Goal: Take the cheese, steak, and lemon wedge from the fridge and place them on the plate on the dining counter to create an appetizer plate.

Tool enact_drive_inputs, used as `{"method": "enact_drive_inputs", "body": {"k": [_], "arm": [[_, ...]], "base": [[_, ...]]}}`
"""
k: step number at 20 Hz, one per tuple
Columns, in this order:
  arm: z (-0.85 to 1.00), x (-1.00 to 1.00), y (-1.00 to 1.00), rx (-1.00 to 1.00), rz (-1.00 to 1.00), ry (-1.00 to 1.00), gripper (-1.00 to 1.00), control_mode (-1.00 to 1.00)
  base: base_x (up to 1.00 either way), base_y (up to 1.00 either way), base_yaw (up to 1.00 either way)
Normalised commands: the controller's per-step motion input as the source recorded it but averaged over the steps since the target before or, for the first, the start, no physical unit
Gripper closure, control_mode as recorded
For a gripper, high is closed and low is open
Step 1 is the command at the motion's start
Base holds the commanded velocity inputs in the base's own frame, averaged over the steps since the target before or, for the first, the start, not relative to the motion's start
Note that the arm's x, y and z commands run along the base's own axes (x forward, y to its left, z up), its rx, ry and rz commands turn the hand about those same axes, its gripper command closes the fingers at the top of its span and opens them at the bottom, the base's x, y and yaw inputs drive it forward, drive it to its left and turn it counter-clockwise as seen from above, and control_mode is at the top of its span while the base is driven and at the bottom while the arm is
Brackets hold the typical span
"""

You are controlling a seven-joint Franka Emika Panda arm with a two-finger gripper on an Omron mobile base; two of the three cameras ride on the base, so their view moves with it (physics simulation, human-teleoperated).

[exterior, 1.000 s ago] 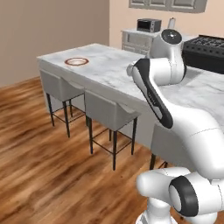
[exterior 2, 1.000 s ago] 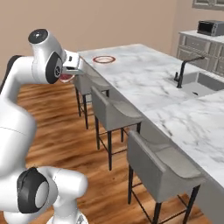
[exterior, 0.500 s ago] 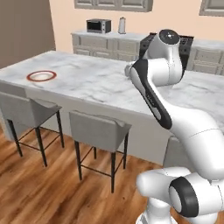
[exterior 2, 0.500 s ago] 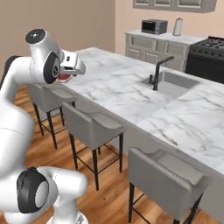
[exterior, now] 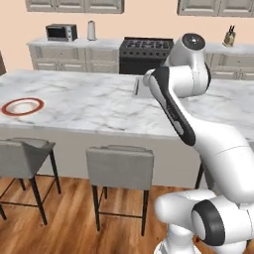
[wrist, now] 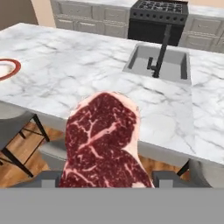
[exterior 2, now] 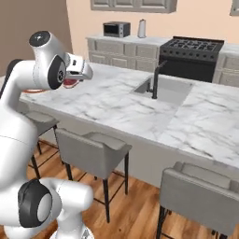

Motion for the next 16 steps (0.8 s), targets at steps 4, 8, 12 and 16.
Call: {"method": "enact_drive_inputs", "body": {"k": [4,8,12,16], "arm": [[0.00,0.00,0.00,0.00,0.00,0.00,1.00,1.00],[0.00,0.00,0.00,0.00,0.00,0.00,1.00,1.00],[0.00,0.00,0.00,0.00,0.00,0.00,1.00,1.00],[0.00,0.00,0.00,0.00,0.00,0.00,1.00,1.00]], "base": [[0.31,1.00,-0.38],[0.00,1.00,-0.26],[0.00,1.00,-0.23],[0.00,1.00,-0.22]]}}
